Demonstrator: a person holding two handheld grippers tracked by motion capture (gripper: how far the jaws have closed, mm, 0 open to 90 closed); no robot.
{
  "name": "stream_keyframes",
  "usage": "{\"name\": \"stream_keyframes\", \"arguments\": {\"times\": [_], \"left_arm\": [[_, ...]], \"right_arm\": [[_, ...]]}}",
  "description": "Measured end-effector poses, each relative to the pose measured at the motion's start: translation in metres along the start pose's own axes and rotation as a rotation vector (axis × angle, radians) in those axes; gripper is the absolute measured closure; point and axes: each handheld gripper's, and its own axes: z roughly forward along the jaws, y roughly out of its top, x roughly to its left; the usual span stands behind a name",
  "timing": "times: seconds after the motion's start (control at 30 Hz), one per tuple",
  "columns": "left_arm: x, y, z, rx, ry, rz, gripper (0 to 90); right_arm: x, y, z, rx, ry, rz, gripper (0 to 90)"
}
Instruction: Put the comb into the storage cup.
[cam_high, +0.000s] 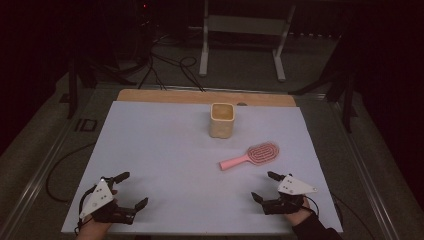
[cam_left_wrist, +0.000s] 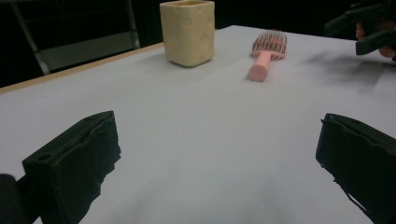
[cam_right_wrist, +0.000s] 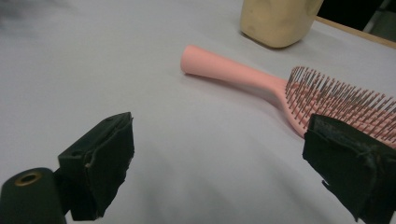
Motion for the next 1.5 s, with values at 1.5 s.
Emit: {"name": "stream_keyframes", "arguments": {"times": [1.5], "left_arm": [[-0.001, 0.0, -0.001, 0.0, -0.019, 0.006, 0.0]], "right_arm": [[0.012, 0.081, -0.022, -0.035, 0.056, -0.069, 8.6]]}}
